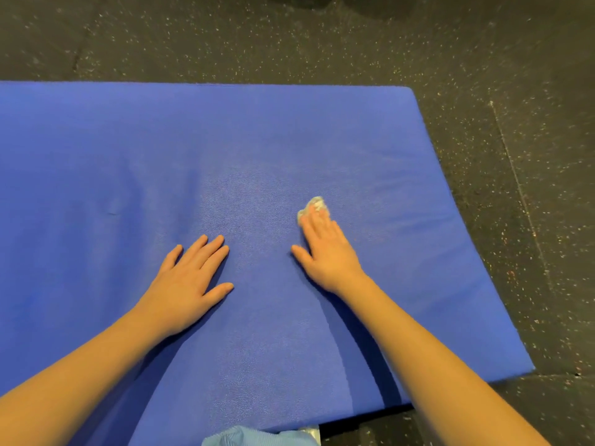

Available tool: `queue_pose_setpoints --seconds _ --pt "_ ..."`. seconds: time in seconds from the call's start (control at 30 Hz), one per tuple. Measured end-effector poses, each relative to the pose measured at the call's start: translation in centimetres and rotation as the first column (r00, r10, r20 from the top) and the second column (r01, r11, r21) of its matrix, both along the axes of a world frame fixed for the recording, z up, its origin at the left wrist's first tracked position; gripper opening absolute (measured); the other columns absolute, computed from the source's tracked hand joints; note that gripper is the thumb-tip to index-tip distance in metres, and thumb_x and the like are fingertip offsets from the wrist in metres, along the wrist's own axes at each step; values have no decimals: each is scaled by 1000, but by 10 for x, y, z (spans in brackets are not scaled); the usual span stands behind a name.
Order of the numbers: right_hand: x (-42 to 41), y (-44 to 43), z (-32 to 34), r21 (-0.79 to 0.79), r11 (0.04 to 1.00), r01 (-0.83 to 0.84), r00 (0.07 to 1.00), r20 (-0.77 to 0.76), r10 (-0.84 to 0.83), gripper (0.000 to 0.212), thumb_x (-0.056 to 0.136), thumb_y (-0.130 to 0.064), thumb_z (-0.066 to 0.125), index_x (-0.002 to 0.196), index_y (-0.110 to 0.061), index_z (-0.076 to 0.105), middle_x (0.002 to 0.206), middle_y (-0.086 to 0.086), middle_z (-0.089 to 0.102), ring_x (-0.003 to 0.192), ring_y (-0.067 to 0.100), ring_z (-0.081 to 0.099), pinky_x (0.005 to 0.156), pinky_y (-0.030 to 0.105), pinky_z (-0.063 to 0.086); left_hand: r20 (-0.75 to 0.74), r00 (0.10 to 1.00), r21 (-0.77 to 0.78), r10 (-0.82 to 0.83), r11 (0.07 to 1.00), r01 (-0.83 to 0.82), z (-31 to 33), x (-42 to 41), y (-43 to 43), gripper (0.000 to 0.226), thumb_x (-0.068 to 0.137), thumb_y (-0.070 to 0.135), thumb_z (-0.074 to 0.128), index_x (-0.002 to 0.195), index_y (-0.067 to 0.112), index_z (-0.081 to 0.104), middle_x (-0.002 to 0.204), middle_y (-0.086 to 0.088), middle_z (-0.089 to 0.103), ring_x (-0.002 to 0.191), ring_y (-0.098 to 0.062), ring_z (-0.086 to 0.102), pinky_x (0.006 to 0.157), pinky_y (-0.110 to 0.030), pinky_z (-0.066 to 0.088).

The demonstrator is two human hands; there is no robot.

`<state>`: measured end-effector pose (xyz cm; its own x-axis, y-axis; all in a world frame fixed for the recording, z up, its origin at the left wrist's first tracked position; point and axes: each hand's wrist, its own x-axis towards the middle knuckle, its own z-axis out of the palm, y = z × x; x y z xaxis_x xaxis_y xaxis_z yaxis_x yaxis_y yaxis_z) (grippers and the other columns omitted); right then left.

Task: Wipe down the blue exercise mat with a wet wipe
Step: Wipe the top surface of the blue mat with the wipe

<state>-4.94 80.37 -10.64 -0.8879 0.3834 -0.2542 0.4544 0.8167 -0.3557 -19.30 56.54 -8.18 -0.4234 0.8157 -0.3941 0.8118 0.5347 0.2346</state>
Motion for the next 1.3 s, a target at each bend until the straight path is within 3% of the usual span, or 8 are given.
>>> queue_pose_setpoints --seconds 0.13,0.23,0.33,0.5,0.73,0.9,1.13,1.3 --pt "0 36 6 69 983 -172 985 20 171 77 87 -56 12 152 -16 20 162 5 2 149 19 -3 117 37 16 10 1000 -3 -29 1000 29 -1 -7 4 112 64 86 -20 154 25 11 152 18 -10 141 -2 -14 117 -35 -9" --pt "-18 75 3 155 984 87 993 63 -98 60 99 -41 34 150 -11 22 161 12 3 148 26 0 114 44 23 9 999 -11 -40 999 40 0 -13 11 112 64 87 -20 153 26 8 152 19 -12 139 -1 -16 116 -34 -10" --pt "-37 73 0 109 963 248 964 69 -256 67 100 -41 40 152 -9 15 161 15 -5 148 30 -5 118 42 14 20 999 -6 -25 1000 25 -3 -21 22 111 65 87 -14 154 26 10 151 19 -12 139 -1 -14 118 -37 -6" --pt "-34 63 2 92 988 -124 992 41 121 68 99 -44 40 154 -15 12 162 8 -6 149 23 -6 119 39 14 13 998 3 -63 998 63 -10 -36 36 114 62 91 -13 153 27 10 153 18 -10 142 -5 -13 118 -41 -3" --pt "-72 102 2 153 960 233 963 98 -249 67 101 -43 35 153 -10 9 161 14 -7 148 29 -7 119 41 13 9 1000 -21 -29 999 29 -16 -61 55 110 63 90 2 153 28 6 154 14 -14 144 -10 -14 118 -45 -1" --pt "-89 113 4 105 993 -57 996 73 49 64 100 -45 38 152 -15 16 162 7 -4 149 25 -3 117 40 17 -29 998 59 -50 997 52 -25 -66 52 105 70 92 6 153 27 20 159 8 4 147 -14 -2 117 -49 8" --pt "-153 147 -2 122 977 174 979 85 -185 63 100 -45 37 149 -8 20 161 14 -2 148 28 -6 116 42 20 -74 994 93 -83 992 89 -28 -65 51 88 83 81 21 147 23 38 155 0 29 143 -24 18 111 -49 16" --pt "-180 160 -6 143 987 -78 992 108 63 65 99 -48 38 149 -10 20 161 11 0 148 27 -5 117 43 20 -105 989 106 -104 988 115 -30 -66 50 84 85 78 25 146 23 40 155 -1 32 142 -26 22 110 -48 15"
